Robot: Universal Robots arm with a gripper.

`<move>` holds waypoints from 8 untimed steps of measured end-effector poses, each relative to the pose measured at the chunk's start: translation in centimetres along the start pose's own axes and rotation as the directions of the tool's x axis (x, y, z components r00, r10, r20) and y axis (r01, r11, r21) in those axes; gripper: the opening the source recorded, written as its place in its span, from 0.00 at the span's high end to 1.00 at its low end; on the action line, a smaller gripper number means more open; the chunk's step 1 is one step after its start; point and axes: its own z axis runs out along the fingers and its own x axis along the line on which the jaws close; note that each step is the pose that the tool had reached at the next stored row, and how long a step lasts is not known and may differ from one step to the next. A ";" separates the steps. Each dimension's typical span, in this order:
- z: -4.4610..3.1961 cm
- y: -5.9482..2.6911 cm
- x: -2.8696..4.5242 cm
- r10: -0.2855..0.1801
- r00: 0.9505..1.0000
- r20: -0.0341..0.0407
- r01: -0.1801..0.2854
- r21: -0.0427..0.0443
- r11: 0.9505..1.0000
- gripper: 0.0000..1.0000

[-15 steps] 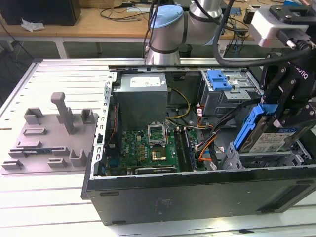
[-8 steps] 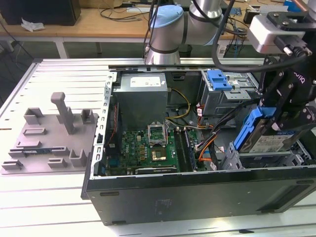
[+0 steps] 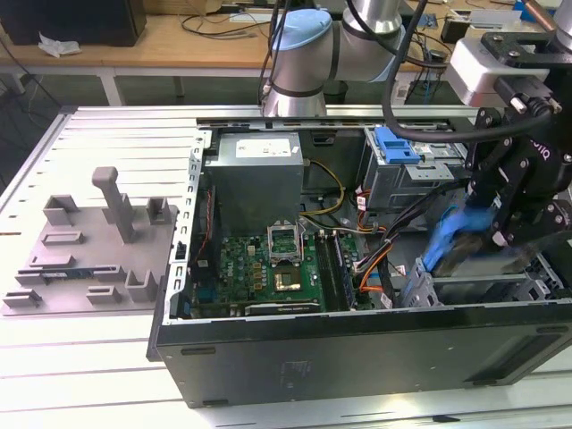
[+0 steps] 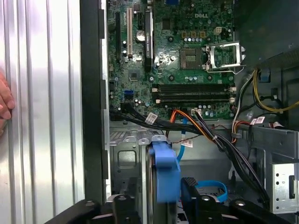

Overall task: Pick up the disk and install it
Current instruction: 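Insert the disk into the insertion slot, then insert the first disk wire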

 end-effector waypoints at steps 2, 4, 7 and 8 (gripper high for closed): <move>0.00 0.00 0.01 0.000 1.000 0.000 0.000 0.000 1.000 0.44; 0.00 0.00 0.02 0.000 1.000 0.000 0.000 0.000 1.000 0.44; 0.00 0.00 0.04 0.000 1.000 0.000 0.000 0.000 1.000 0.44; 0.00 0.00 0.06 0.000 1.000 0.000 0.000 0.000 1.000 0.44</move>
